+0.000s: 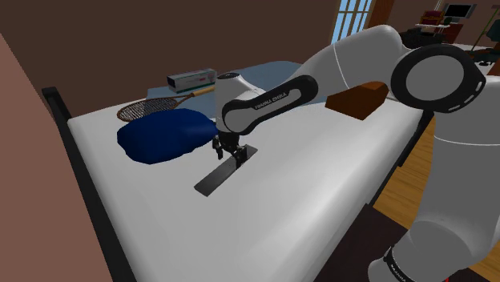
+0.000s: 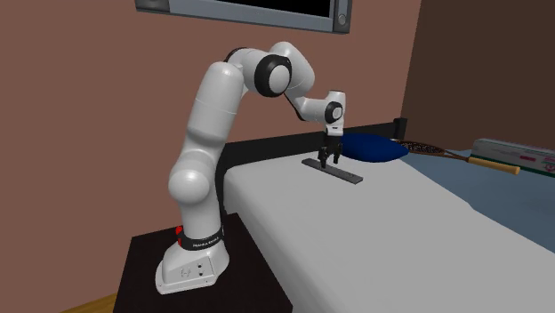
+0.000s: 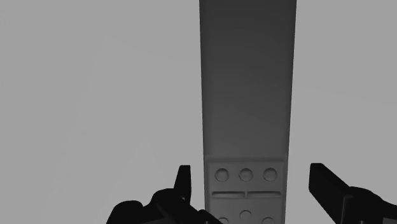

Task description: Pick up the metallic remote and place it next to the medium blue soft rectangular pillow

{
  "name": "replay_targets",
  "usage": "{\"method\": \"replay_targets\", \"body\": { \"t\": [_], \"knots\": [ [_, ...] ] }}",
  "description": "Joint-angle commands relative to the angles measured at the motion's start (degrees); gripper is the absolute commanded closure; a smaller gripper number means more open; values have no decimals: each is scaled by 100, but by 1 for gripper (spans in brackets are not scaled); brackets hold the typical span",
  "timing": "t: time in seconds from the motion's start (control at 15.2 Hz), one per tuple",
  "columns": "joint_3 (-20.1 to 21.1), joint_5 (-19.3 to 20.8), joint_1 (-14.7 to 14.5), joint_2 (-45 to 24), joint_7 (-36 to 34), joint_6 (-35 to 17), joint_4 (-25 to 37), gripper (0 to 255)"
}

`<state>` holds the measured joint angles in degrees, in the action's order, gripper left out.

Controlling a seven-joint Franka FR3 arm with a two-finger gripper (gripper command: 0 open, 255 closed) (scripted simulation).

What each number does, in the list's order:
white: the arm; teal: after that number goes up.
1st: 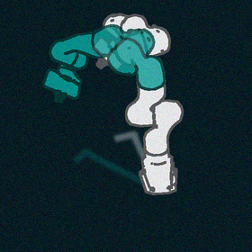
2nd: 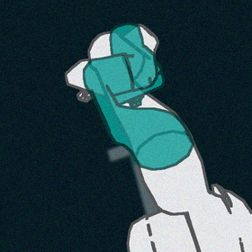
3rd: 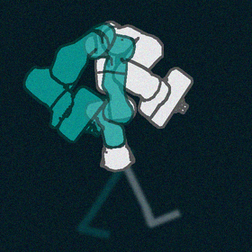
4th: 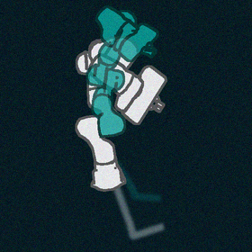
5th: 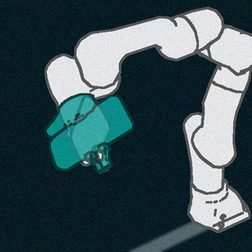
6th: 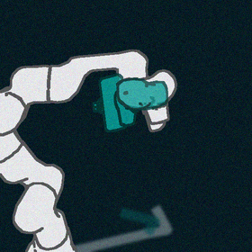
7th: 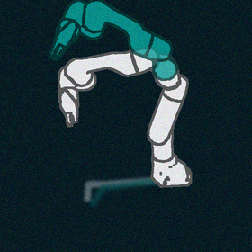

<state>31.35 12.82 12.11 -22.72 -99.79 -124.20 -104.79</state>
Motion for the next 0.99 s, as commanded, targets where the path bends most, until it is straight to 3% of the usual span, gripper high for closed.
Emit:
{"method": "replay_targets", "body": {
  "t": [0.0,0.13,0.4,0.92],
  "knots": [
    [0,0,0,0,0,0,0,0],
    [0,0,0,0,0,0,0,0],
    [110,-232,82,335,148,599,312,0],
    [109,-232,82,335,148,599,312,0]
  ]
}}
